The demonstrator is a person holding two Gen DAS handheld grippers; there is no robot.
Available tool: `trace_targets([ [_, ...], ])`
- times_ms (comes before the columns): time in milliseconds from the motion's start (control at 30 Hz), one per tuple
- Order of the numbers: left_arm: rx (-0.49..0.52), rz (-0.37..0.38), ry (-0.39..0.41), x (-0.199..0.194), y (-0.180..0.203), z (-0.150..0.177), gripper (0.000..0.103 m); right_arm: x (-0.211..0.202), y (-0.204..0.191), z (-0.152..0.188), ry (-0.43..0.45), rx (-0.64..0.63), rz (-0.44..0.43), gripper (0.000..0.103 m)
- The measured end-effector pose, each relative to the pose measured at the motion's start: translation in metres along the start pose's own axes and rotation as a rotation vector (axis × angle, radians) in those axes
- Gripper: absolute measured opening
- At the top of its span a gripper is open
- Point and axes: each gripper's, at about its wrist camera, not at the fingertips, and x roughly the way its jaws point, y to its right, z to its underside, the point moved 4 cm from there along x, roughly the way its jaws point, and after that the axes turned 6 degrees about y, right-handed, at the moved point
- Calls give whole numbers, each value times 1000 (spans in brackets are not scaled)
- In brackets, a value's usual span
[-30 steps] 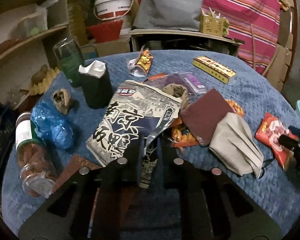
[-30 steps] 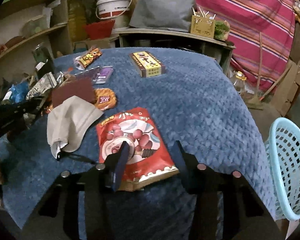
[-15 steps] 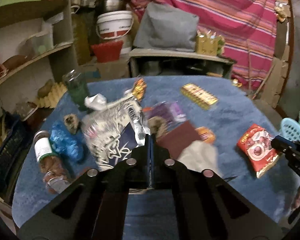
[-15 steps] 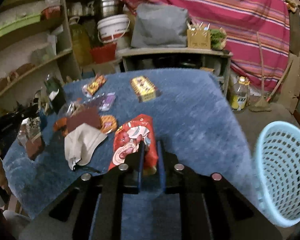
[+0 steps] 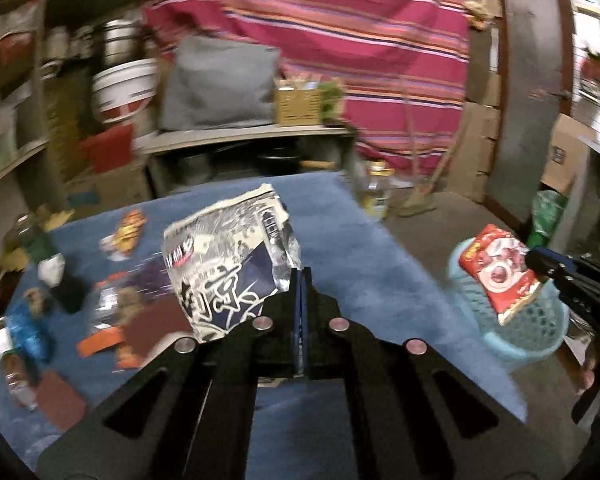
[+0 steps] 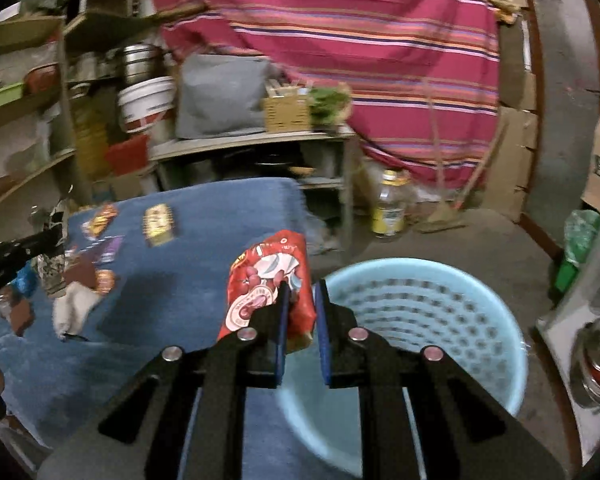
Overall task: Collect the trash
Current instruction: 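Carry both bags over the blue basket and open both tools to drop them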
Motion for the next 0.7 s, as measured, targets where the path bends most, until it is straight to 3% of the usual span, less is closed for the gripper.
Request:
trace_targets([
  [233,49,177,7,21,109,-8,0,-4,73,2,-21,31,119,13],
  [433,83,293,1,34,177,-11,0,0,107,9,-44,53,170,13],
  [700,132,328,-76,77,213,11,0,6,138,22,-74,96,206,13],
])
